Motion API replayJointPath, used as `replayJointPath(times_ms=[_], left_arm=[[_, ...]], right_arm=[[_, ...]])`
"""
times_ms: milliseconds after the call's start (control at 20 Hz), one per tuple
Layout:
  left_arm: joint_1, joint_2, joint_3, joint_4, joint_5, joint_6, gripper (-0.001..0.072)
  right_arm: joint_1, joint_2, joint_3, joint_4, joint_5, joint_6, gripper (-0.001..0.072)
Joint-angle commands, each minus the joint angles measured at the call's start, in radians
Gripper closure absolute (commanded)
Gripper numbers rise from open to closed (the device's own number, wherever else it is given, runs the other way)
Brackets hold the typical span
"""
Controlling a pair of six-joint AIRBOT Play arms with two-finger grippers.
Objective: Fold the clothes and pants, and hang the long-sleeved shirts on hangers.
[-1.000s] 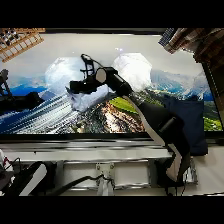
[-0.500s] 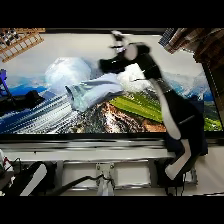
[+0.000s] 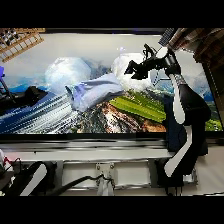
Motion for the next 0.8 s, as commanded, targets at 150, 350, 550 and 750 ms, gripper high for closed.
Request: replayJointPath(times_ms=[150,350,550,750], left_arm=[[0.000,0.000,0.000,-0.023,0.010,0.030,0.0416],[0.000,0.000,0.000,-0.023,0.010,0.030,0.0416],[0.000,0.000,0.000,-0.023,0.017,0.030,0.0416],[0.000,0.000,0.000,-0.024,0.018,0.029,0.0416]], right_arm=[[0.056,-0.075,-0.003,-0.024,-0.077,-0.006,0.0200],[0.088,-0.117,-0.003,-0.013,-0.135,0.017,0.0200],[0.118,-0.140,-0.003,0.056,-0.179,0.017,0.0253],[0.150,-0.150,-0.003,0.060,-0.177,0.016,0.0529]])
